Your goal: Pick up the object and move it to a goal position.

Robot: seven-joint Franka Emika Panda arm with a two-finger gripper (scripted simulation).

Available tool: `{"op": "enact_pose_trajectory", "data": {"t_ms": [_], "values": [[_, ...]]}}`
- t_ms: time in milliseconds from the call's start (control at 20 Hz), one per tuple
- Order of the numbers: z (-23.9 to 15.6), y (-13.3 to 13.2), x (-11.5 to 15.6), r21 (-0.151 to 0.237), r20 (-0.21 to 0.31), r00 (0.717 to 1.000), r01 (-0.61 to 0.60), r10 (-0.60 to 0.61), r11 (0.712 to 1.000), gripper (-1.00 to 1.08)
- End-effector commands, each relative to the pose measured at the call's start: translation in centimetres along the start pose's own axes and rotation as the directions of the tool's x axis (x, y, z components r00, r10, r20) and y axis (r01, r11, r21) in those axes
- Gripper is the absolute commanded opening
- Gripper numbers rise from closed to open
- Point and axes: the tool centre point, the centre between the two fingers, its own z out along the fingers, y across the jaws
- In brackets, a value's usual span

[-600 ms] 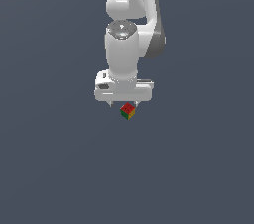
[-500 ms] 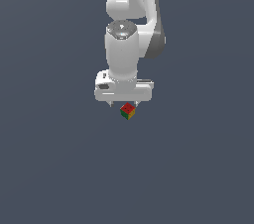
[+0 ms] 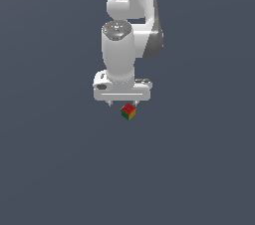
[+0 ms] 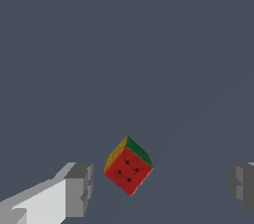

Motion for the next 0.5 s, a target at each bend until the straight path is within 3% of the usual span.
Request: {"op": "enact_pose_trajectory", "data": {"t_ms": [0,450], "values": [[0.00,0.01,-0.03,0.003,0.001,1.000,0.000,0.000,1.000,1.00],[0.95,-0.25,-0.47,0.001,0.004,0.998,-0.059,0.059,0.998,1.00]]}}
